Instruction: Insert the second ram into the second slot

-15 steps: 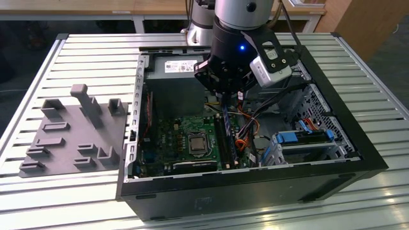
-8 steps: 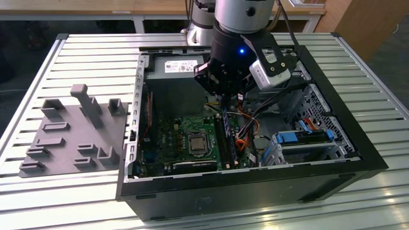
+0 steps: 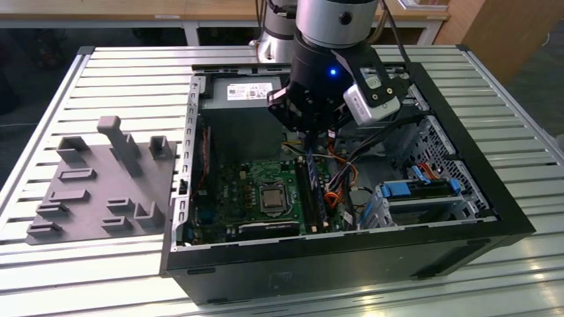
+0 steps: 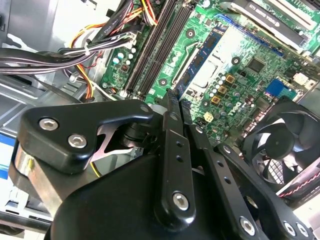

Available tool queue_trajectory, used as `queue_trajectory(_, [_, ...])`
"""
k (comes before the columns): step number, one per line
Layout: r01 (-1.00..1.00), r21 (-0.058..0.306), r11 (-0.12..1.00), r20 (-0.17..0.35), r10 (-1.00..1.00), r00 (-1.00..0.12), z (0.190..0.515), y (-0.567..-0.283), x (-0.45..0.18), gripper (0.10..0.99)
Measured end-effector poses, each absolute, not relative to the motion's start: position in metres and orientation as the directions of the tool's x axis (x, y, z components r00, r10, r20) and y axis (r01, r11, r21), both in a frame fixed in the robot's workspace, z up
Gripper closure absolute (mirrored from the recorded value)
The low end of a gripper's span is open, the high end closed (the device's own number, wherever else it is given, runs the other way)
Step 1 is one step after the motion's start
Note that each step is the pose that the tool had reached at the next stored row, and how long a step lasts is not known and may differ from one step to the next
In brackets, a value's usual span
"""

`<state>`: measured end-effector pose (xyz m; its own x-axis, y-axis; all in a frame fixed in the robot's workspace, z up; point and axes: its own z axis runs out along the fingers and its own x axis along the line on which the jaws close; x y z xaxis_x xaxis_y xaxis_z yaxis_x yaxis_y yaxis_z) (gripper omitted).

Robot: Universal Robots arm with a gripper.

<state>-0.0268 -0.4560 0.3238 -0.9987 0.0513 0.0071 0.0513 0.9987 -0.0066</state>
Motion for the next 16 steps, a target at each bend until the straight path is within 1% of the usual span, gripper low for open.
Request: queue_trajectory(16, [0.051, -0.007, 0.999, 0.008, 0.051, -0.999, 0.3159, -0.4562, -0.0268, 0.953])
